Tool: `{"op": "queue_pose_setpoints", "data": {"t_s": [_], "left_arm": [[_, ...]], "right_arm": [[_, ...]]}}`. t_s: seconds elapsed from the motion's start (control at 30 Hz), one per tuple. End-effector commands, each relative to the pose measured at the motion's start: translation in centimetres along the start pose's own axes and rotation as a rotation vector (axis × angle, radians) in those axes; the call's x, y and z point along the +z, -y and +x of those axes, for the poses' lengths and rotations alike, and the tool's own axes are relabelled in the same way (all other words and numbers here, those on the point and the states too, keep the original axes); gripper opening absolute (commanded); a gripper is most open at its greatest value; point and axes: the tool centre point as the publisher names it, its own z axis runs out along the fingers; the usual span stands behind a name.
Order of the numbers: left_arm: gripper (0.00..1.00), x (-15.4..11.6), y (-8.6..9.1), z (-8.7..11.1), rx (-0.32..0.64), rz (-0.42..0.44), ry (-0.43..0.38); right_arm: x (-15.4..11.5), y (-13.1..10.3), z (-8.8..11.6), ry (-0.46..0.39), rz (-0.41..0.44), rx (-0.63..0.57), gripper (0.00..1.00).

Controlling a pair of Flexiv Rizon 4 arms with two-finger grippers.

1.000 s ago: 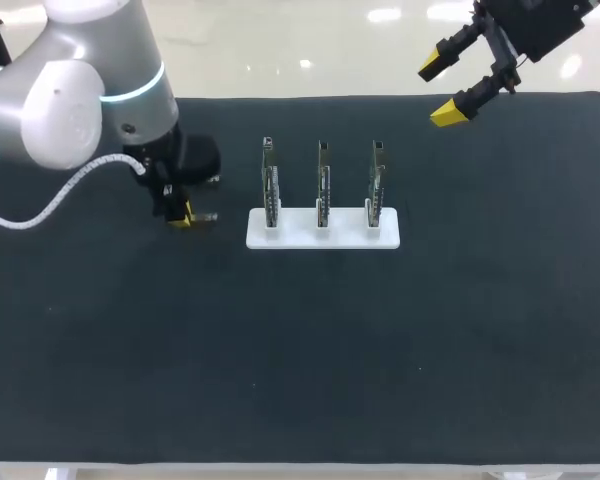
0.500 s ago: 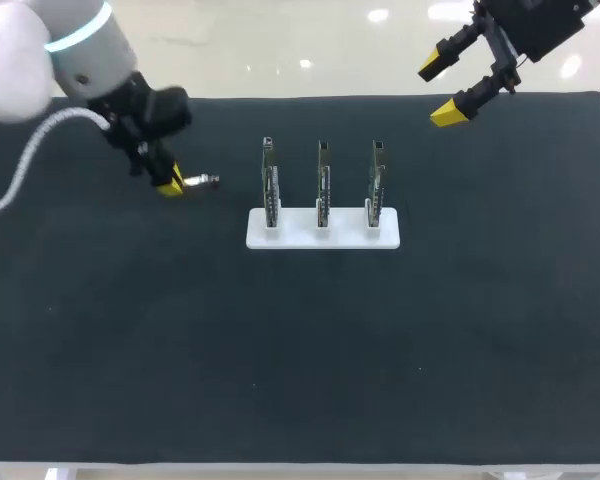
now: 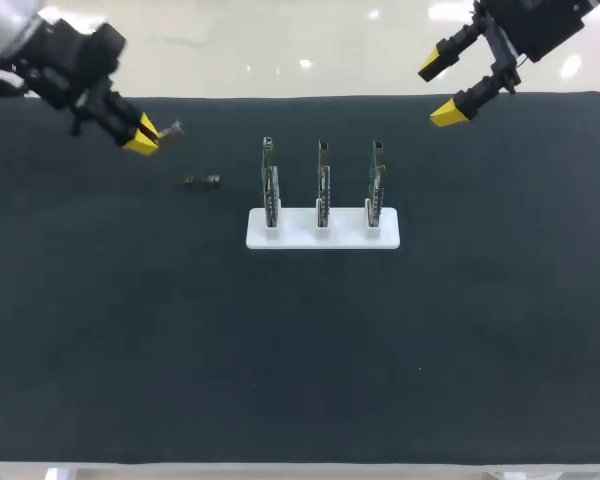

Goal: Pick up the optical module with the left hand, and insert it into the network port with the right hand.

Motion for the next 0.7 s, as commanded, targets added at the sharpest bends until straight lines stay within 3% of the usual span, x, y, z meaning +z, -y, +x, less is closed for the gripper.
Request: {"op": "queue_pose_setpoints", "data": {"t_s": [0.03, 0.4, 0.7], "left_arm": [[0.0, -1.9, 2.0, 0.0, 0.011, -0.037, 0.15], [0.0, -4.7, 2.7, -2.0, 0.033, -0.038, 0.38], [0.0, -4.7, 2.7, -2.0, 0.033, -0.038, 0.38]], "right_arm": [[0.0, 0.1, 0.0, 0.001, -0.001, -0.001, 1.0], [0.0, 0.1, 0.0, 0.001, -0.001, -0.001, 1.0], [0.0, 0.1, 0.0, 0.001, -0.001, -0.001, 1.0]]}}
